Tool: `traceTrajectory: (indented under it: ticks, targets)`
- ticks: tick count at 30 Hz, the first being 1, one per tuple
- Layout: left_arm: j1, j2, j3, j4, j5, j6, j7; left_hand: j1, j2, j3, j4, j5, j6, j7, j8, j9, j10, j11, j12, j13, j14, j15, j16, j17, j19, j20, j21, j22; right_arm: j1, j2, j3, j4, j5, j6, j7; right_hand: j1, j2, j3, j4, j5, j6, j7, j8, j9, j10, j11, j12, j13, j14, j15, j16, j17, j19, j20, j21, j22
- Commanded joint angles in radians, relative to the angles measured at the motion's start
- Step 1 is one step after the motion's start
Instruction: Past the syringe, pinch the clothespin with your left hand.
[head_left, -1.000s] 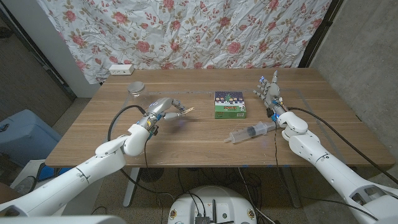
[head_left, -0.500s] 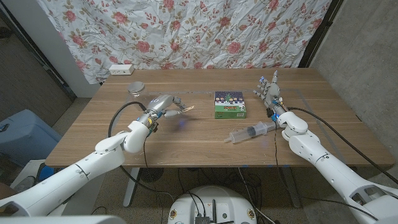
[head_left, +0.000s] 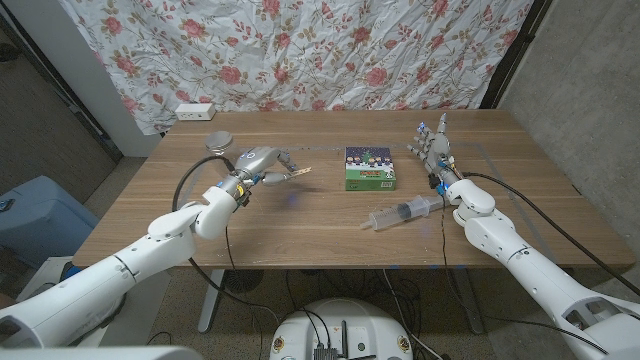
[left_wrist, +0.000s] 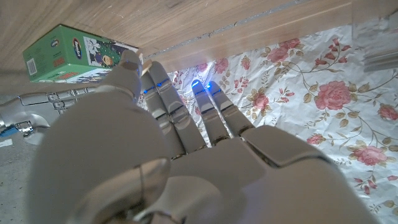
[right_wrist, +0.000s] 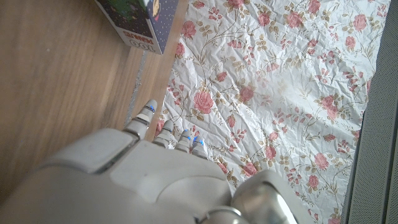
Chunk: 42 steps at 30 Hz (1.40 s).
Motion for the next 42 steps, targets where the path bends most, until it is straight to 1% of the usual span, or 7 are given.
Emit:
traceTrajectory:
  ticks: [1,7,9,16,24,35,42]
  targets:
    - [-0.017,0.051,0.004,-0.025,0.07,-0.014,-0.045,-0.008,-0.003,-0.008,0.0,0.009,-0.008,-0.003,-0.004,0.002,-0.008,-0.001,-0.004,0.001,-0.009,-0.133,-0.004,-0.001,-0.011,0.002,-0.005,0.003,0.0,0.0,0.0,-0.001,0.0,-0.001,0.0,0.001,0.08,-0.007,-0.001,0.005,0.002,-0.001,0.0,0.003,0.001,-0.006,-0.003,0.004,0.002,-0.037,0.0,0.005,0.003,0.003,-0.002,0.005]
    - [-0.033,0.088,0.013,-0.043,0.123,-0.033,-0.097,-0.011,-0.002,-0.009,-0.001,0.01,-0.012,-0.003,-0.003,0.002,-0.016,-0.001,-0.005,0.001,-0.027,-0.139,-0.009,-0.003,-0.024,0.001,-0.009,0.003,0.0,0.0,0.0,-0.001,0.0,0.0,0.0,0.001,0.08,-0.007,-0.001,0.005,0.003,-0.001,0.0,0.003,0.003,-0.002,-0.003,0.004,0.003,-0.036,0.0,0.005,0.003,0.003,-0.002,0.005]
    - [-0.034,0.09,0.011,-0.044,0.122,-0.038,-0.107,-0.014,-0.001,-0.01,-0.001,0.011,-0.023,-0.009,-0.006,0.002,-0.023,-0.001,-0.006,0.001,-0.034,-0.138,-0.01,-0.003,-0.028,0.003,-0.01,0.003,0.0,0.0,0.0,-0.001,0.0,0.0,0.0,0.001,0.08,-0.007,-0.001,0.005,0.004,-0.001,0.001,0.003,0.002,-0.003,-0.003,0.004,0.002,-0.036,0.0,0.005,0.003,0.003,-0.002,0.005]
    - [-0.042,0.112,0.01,-0.059,0.111,-0.04,-0.205,-0.019,0.001,-0.012,0.0,0.011,-0.033,-0.01,-0.007,0.002,-0.038,-0.001,-0.008,0.001,-0.044,-0.136,-0.01,-0.003,-0.04,0.006,-0.012,0.003,0.0,0.0,0.0,0.0,0.0,0.0,0.0,0.001,0.08,-0.007,-0.001,0.005,0.002,-0.001,0.0,0.003,0.003,-0.003,-0.003,0.005,0.003,-0.035,0.0,0.006,0.004,0.003,-0.002,0.005]
    - [-0.038,0.125,0.002,-0.06,0.12,-0.041,-0.228,-0.022,0.003,-0.013,0.0,0.011,-0.036,-0.01,-0.006,0.002,-0.043,-0.001,-0.008,0.001,-0.047,-0.134,-0.009,-0.003,-0.043,0.007,-0.012,0.003,0.0,0.0,0.0,0.0,0.0,0.0,0.0,0.001,0.08,-0.007,-0.001,0.005,0.003,-0.001,0.0,0.003,0.002,-0.005,-0.003,0.005,0.003,-0.036,-0.001,0.006,0.003,0.003,-0.002,0.005]
    - [-0.045,0.138,0.014,-0.047,0.189,-0.036,-0.243,-0.026,0.008,-0.013,0.001,0.012,-0.05,-0.014,-0.007,0.002,-0.055,-0.001,-0.008,0.001,-0.052,-0.131,-0.008,-0.002,-0.04,0.005,-0.008,0.004,0.0,0.0,0.0,0.0,0.0,0.0,0.0,0.001,0.08,-0.007,-0.001,0.005,0.002,0.0,0.0,0.003,0.001,-0.004,-0.003,0.005,0.003,-0.037,-0.001,0.006,0.003,0.003,-0.002,0.005]
    - [-0.035,0.14,0.015,-0.045,0.231,-0.012,-0.216,-0.027,0.009,-0.013,0.0,0.012,-0.056,-0.018,-0.008,0.002,-0.061,-0.002,-0.008,0.001,-0.054,-0.13,-0.008,-0.002,-0.04,0.003,-0.007,0.004,0.0,0.0,0.0,0.0,0.0,0.0,0.0,0.001,0.08,-0.007,-0.001,0.006,0.003,-0.001,0.0,0.003,0.002,-0.007,-0.003,0.005,0.003,-0.036,-0.001,0.006,0.004,0.003,-0.002,0.005]
